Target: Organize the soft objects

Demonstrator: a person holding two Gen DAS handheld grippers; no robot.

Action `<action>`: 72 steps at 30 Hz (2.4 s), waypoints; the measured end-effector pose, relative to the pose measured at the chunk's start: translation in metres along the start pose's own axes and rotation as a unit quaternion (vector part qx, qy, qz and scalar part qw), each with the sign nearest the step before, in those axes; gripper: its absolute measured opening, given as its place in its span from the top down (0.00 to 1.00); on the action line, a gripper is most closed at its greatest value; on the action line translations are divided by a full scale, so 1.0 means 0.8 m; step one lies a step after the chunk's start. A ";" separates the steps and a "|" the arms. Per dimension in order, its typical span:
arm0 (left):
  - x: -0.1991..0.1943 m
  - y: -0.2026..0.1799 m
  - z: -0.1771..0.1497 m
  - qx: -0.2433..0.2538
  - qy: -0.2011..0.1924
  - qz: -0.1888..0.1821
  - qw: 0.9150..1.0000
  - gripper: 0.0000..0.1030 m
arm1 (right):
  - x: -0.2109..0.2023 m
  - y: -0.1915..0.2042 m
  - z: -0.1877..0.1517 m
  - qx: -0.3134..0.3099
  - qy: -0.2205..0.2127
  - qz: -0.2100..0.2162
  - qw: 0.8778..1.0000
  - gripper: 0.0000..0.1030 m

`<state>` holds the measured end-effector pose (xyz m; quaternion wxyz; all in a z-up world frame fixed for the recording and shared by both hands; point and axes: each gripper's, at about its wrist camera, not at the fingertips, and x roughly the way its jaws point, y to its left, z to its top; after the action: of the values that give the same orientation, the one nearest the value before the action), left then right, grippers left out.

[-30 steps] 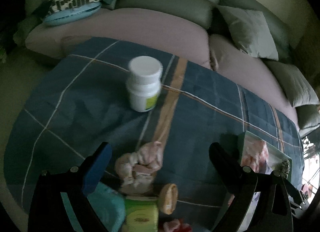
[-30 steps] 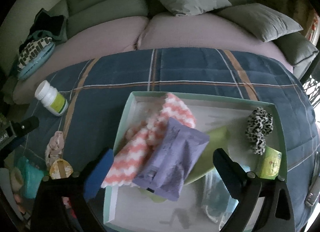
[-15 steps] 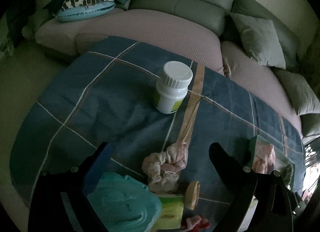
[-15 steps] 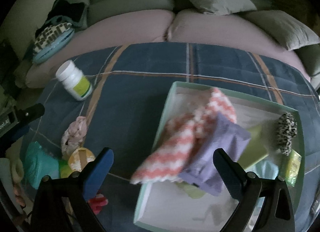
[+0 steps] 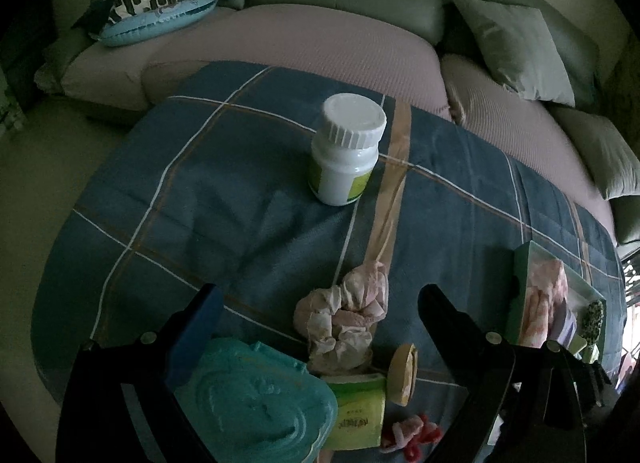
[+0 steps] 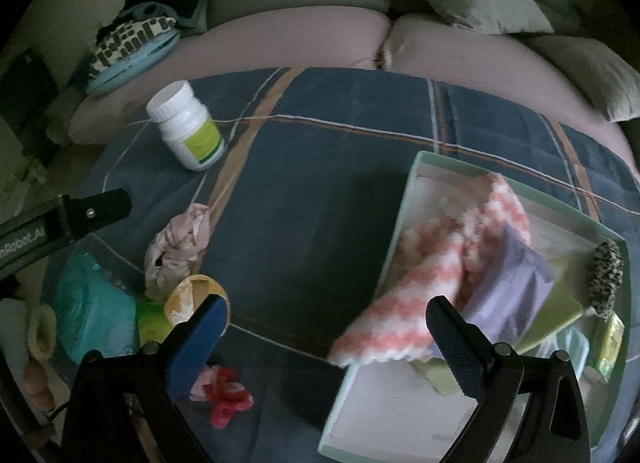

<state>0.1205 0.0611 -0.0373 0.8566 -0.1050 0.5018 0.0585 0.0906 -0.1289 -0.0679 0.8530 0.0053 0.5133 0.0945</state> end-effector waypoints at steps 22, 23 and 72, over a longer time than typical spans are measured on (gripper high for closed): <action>0.020 0.018 0.005 -0.037 0.024 -0.002 0.999 0.05 | 0.035 0.052 -0.008 -0.031 0.020 0.085 0.996 0.02; 0.020 0.019 0.004 -0.038 0.023 -0.001 0.999 0.05 | 0.036 0.054 -0.008 -0.032 0.020 0.089 0.995 0.02; 0.026 0.019 0.002 -0.036 0.031 -0.002 0.999 0.05 | 0.066 0.062 -0.007 -0.021 0.057 0.172 0.983 0.62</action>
<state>0.1285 0.0763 -0.0566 0.8365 -0.1386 0.5253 0.0718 0.1017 -0.0718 -0.1116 0.7935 0.0700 0.5502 0.2505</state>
